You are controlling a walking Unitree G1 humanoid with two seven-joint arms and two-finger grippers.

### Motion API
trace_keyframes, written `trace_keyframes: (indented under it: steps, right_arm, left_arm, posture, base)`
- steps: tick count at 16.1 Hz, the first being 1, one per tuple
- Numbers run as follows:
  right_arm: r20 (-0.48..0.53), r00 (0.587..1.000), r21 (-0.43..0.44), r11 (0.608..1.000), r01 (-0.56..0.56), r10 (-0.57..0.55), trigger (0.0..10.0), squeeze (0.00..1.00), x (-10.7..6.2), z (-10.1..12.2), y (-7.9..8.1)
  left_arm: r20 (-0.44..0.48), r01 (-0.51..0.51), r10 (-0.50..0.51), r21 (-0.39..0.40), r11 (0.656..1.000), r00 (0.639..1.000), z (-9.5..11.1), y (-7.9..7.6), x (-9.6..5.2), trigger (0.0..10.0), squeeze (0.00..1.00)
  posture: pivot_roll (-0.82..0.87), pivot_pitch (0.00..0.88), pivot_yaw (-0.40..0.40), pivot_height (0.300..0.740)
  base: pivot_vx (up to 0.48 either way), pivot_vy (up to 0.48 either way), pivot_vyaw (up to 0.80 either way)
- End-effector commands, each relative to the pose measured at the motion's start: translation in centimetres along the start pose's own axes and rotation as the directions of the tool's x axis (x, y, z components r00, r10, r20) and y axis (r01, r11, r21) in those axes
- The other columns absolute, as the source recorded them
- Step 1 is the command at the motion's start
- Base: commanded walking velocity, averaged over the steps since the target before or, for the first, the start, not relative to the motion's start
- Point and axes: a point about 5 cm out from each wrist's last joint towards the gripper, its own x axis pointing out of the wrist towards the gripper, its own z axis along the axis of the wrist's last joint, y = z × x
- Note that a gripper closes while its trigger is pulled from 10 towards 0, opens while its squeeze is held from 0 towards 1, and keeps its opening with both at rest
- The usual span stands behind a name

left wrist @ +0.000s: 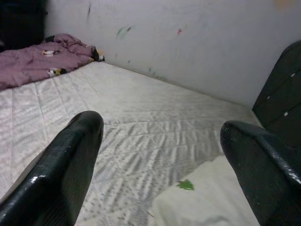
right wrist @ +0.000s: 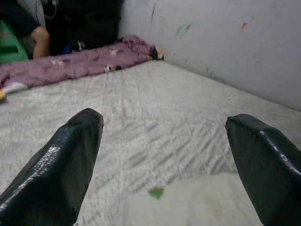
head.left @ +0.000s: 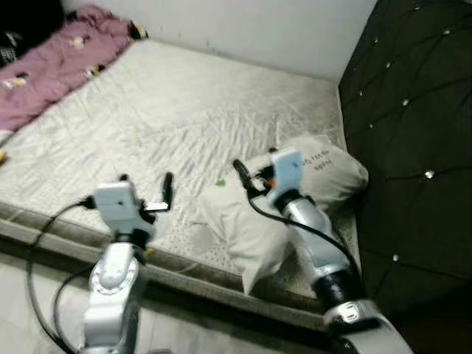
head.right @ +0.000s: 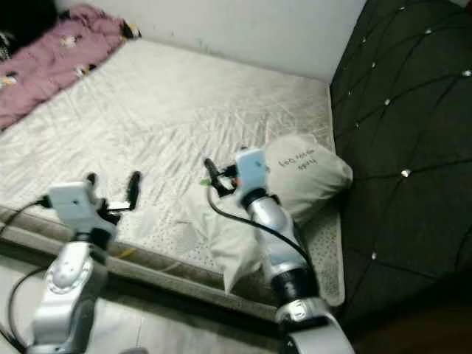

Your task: Clean up the room

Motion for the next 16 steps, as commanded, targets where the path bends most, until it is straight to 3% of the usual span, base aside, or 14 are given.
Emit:
trace_keyframes:
  steps: [1,6,9,10,14,16]
  right_arm:
    - [-0.002,0.999,-0.015,0.999,0.046,-0.046,10.0,0.0,-0.5,0.0,-1.5]
    - [0.004,0.999,-0.021,0.999,0.048,-0.048,10.0,0.0,-0.3,0.1,-1.6]
    - [0.008,0.999,-0.029,0.998,0.052,-0.052,10.0,0.0,-0.1,0.2,-1.8]
    - [0.013,0.998,-0.032,0.998,0.057,-0.056,10.0,0.0,0.0,0.4,-1.9]
    - [0.019,0.998,-0.072,0.996,0.06,-0.059,10.0,0.0,0.2,0.8,-2.2]
    - [0.012,0.998,-0.067,0.996,0.064,-0.063,10.0,0.0,0.2,0.7,-2.1]
  left_arm:
    - [0.007,0.035,-0.035,-0.021,0.999,0.999,0.1,-1.1,0.3,10.0,0.0]
    - [0.005,0.034,-0.034,-0.019,0.999,0.999,0.0,-1.0,0.4,10.0,0.0]
    - [0.013,-0.023,0.022,0.053,0.998,1.0,0.3,-0.3,1.0,10.0,0.0]
    - [0.019,-0.013,0.013,-0.007,1.0,1.0,0.5,0.0,1.2,10.0,0.0]
    - [0.07,-0.063,0.061,0.022,0.998,0.996,1.8,1.6,1.5,10.0,0.0]
    - [0.088,-0.113,0.113,-0.003,0.994,0.99,2.2,2.4,1.1,10.0,0.0]
  posture:
    - [0.04,0.0,-0.084,0.74]
    - [0.04,0.0,-0.081,0.74]
    - [0.04,0.0,-0.076,0.74]
    - [0.04,0.0,-0.074,0.74]
    - [0.06,0.0,-0.067,0.74]
    - [0.08,0.002,-0.059,0.74]
  base:
    - [0.315,0.0,-0.8]
    - [0.224,0.0,-0.13]
    - [0.0,0.0,0.0]
    - [0.0,0.0,0.0]
    - [0.0,0.0,0.0]
    - [0.0,0.0,-0.8]
